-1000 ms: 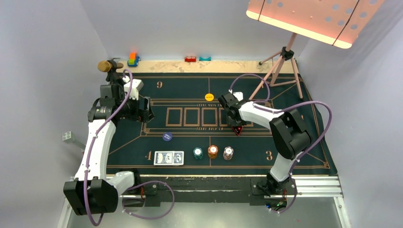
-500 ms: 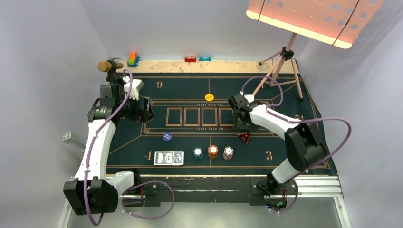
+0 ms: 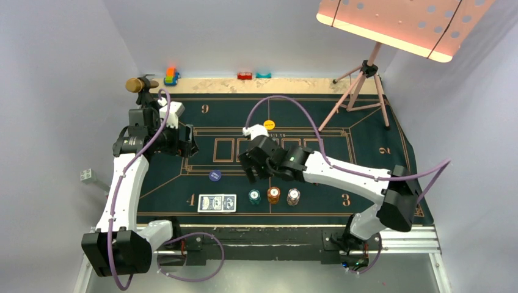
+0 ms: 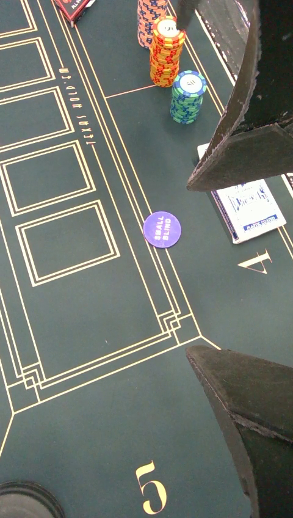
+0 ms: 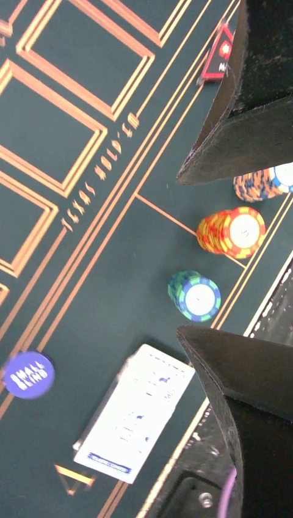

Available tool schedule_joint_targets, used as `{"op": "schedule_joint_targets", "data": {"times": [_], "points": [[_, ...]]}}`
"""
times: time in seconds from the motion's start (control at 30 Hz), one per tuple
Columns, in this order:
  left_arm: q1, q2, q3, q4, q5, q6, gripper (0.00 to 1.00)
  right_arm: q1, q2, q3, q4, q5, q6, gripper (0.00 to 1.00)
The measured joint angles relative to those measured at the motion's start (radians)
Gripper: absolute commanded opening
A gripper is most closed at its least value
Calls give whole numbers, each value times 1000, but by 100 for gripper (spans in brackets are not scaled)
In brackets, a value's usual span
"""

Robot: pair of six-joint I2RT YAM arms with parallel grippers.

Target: Distribute texas hold em gaming equipment

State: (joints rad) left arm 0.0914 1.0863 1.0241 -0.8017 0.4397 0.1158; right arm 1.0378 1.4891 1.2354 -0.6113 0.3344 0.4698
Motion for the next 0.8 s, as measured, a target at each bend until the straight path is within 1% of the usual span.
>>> {"op": "schedule_joint_targets", "data": {"times": [0.1, 0.2, 0.37, 0.53, 0.8], "points": [[0, 0, 0, 0, 0, 0, 100, 53, 35, -13, 18, -40, -11, 88], [0, 0, -2, 0, 0, 0, 100, 77, 76, -23, 29, -67, -19, 87], [0, 0, -7, 1, 0, 0, 100, 92, 127, -34, 59, -112, -27, 83], [0, 0, -8, 1, 0, 0, 100, 109, 184, -43, 93, -141, -31, 81], [0, 0, -8, 1, 0, 0, 100, 137, 225, -98, 111, -151, -46, 74]]}}
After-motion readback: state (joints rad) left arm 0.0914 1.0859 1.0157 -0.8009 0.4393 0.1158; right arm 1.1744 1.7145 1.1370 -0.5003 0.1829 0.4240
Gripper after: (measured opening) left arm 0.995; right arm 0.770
